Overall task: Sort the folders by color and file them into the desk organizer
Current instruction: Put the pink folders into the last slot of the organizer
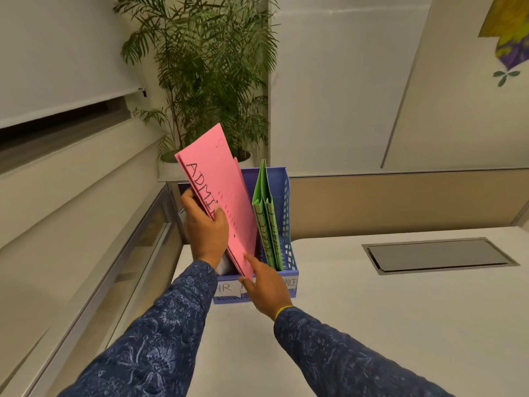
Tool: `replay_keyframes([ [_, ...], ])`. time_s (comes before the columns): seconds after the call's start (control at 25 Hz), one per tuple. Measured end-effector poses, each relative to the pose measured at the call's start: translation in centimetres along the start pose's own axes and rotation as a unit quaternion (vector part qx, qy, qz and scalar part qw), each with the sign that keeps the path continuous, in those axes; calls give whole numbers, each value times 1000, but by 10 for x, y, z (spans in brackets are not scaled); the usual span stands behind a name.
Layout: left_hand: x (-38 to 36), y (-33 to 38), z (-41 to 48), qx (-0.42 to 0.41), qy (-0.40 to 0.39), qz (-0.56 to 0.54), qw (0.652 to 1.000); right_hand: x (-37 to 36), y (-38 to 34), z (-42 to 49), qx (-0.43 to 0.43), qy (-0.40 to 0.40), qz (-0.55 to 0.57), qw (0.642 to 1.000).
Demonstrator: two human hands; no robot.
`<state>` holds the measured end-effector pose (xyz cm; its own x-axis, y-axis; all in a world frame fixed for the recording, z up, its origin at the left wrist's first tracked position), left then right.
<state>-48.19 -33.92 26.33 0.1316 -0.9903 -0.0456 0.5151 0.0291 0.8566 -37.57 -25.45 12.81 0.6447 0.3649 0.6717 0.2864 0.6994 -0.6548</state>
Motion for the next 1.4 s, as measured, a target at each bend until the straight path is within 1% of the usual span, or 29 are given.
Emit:
replay_keyframes([
  [0.12,-1,-9,7,4,-37,39,999,-3,10,5,14,18,-82,996],
  [0.24,1,-15,12,-16,-46,70,996,-8,19,11,21,36,-126,991],
  [0.4,3,-15,14,-33,-51,39,997,-14,29,10,-14,34,-85,996],
  [0.48,3,-15,15,-51,-55,42,996,-17,33,5,-12,25,-73,997],
  [0.56,3,-17,17,-53,-68,48,995,-18,38,5,-12,18,-82,996],
  [0.76,2,-22,21,-64,-108,53,991,-18,43,18,-42,20,-120,992],
  [0.96,6,-21,24,-101,-109,59,987,-23,39,25,-49,16,-141,989],
  [1.16,7,-16,28,-133,-130,75,980,-29,39,30,-55,14,-152,987],
  [1.4,7,-10,29,-137,-147,88,976,-30,41,37,-59,11,-151,987],
])
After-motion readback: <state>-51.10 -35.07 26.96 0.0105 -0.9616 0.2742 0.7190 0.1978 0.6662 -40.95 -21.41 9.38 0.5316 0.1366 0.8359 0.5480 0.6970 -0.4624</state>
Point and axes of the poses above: each hand's wrist, its own z-axis towards the middle knuckle, its own x-axis out of the back of the hand, y = z × x, the point moved 3 cm from there along z, towards the middle knuckle, and after that the axes turned 14 degrees about y, right-handed, at the moved point
